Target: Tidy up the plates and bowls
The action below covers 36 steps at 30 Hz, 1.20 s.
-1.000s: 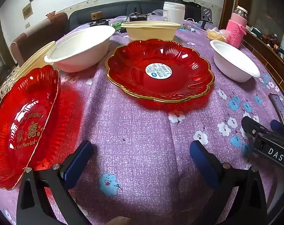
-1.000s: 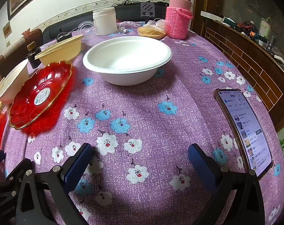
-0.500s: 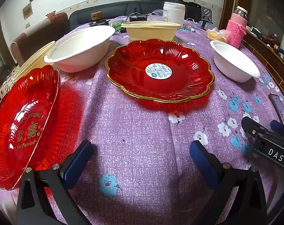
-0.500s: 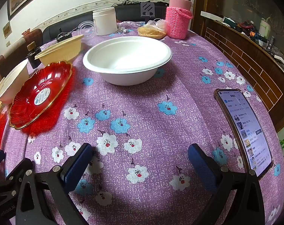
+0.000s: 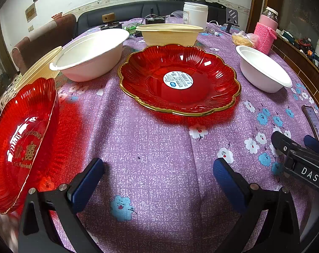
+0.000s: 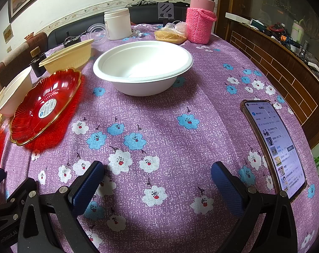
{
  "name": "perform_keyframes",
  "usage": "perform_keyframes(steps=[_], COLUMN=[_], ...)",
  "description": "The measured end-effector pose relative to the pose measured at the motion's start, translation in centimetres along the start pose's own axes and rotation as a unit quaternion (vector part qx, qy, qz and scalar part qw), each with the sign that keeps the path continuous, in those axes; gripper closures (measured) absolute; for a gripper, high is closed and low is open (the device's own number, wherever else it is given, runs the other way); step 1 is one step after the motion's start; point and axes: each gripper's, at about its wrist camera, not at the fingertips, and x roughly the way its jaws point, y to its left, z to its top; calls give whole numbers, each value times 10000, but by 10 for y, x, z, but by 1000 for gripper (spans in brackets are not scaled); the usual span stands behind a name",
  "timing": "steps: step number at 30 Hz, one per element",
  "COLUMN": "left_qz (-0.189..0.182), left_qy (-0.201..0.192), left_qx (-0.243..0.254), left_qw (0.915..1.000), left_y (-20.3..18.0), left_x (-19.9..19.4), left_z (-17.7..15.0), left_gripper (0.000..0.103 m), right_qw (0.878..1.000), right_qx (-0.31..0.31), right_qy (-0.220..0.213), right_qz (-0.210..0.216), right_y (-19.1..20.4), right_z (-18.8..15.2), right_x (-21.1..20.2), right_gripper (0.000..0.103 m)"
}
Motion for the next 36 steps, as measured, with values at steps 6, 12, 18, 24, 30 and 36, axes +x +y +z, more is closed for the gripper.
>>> perform_keyframes(steps=[6, 12, 18, 24, 30, 36], left_qz=[-1, 4, -9, -65, -76, -133], left_qy=[0, -4, -4, 219, 272, 275], left_qx=[0, 4, -25, 59, 107, 167], left_qw=[10000, 10000, 10000, 9997, 9995, 9994], left_y=[0, 0, 2, 2, 0, 0], left_x=[0, 0, 0, -4, -9, -12], left_z=[0, 0, -1, -3, -9, -12], left_gripper=[0, 0, 0, 0, 0, 0], right_qw=[10000, 10000, 10000, 10000, 10000, 10000], right_qx=[0, -1, -1, -1, -1, 5], right_qy=[0, 0, -1, -1, -1, 0], right_qz=[0, 0, -1, -1, -1, -4], right_y=[0, 0, 0, 0, 0, 0], right_z=[0, 0, 0, 0, 0, 0], right_x=[0, 0, 0, 0, 0, 1], right_gripper=[1, 1, 1, 1, 1, 1])
